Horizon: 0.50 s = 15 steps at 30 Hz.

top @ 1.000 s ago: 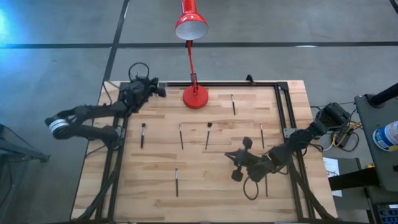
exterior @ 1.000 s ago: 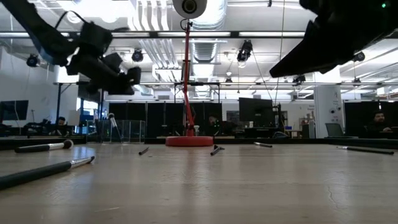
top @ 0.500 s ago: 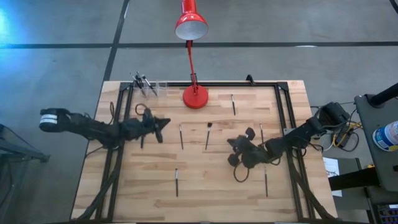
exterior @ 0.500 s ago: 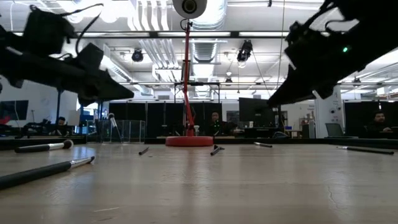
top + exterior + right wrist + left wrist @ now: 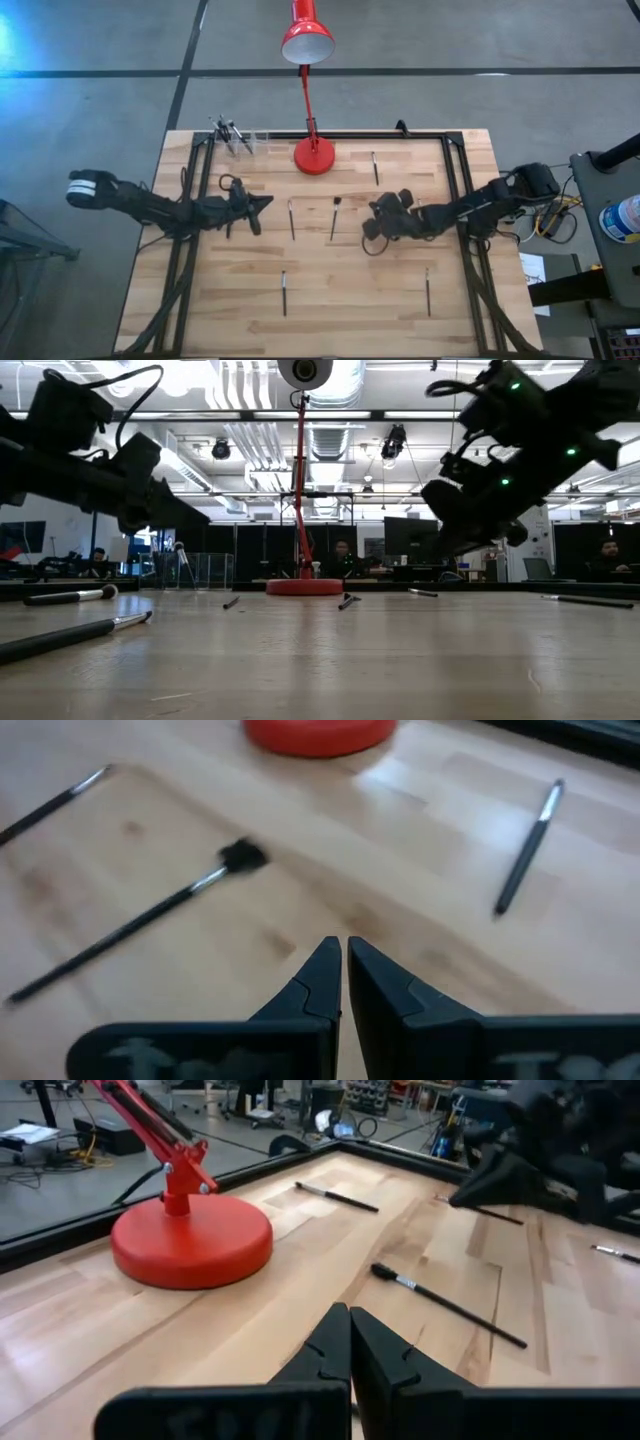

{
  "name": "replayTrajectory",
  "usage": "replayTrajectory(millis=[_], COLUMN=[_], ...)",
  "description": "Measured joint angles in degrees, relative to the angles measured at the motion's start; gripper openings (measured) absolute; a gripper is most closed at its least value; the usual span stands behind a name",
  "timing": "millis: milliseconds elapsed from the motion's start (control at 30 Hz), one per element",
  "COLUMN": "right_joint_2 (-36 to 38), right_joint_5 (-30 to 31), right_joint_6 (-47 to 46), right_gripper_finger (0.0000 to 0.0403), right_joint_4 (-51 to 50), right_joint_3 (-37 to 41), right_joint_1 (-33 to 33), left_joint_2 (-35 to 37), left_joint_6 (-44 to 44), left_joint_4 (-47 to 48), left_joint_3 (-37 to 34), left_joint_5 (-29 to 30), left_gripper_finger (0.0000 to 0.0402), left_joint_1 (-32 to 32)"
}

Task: Pick & Place Makeup Supplies
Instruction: Put the makeup brush into the transparent organizer

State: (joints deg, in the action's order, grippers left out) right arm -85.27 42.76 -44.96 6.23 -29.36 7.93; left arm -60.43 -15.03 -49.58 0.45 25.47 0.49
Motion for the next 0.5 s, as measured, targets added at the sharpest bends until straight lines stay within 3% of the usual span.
replayTrajectory(millis=[500], right_joint_2=[0.0], right_joint_5=[-11.78], right_joint_6=[9.88], right_gripper_finger=[0.0018], right_joint_4=[0.04], right_joint_3=[-2.01], right_joint_1=[-24.49], left_joint_2=[-1.85], left_joint_6=[-0.26], left_joint_4=[-0.05], left_joint_3=[-0.07], left_joint_5=[-0.07], left_gripper_finger=[0.0], left_joint_1=[0.0])
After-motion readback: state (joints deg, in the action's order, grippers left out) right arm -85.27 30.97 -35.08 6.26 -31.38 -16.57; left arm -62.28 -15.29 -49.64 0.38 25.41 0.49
